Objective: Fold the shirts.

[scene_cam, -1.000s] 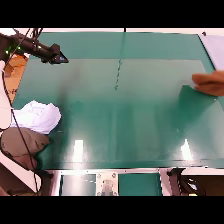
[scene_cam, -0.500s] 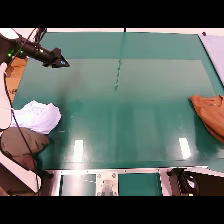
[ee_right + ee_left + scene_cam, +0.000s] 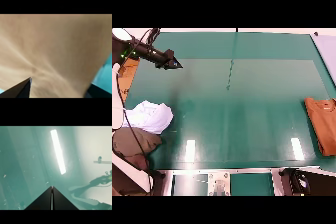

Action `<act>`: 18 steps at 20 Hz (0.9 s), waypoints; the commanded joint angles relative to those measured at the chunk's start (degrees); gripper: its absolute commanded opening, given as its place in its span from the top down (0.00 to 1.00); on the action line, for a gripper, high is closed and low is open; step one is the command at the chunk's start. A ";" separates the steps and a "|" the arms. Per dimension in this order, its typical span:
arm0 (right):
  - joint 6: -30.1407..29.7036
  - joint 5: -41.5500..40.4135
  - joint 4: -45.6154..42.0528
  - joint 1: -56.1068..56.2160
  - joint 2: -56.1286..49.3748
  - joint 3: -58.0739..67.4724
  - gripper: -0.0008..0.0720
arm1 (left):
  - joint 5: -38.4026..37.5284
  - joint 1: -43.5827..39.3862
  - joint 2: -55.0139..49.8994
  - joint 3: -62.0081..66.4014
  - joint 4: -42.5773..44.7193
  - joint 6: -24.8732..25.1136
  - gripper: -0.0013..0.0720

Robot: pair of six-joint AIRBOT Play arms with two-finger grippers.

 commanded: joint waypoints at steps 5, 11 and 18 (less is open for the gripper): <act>15.43 27.63 -20.81 1.42 1.40 14.01 0.81 | -0.04 0.04 1.22 0.39 -0.04 -1.97 0.95; 10.27 19.17 -6.40 23.96 7.26 20.15 0.96 | -2.73 -1.20 10.43 -1.07 4.17 -2.12 0.95; 7.85 10.75 -7.69 63.95 16.85 12.90 0.96 | 0.98 -8.00 33.86 -34.97 14.73 -4.68 0.95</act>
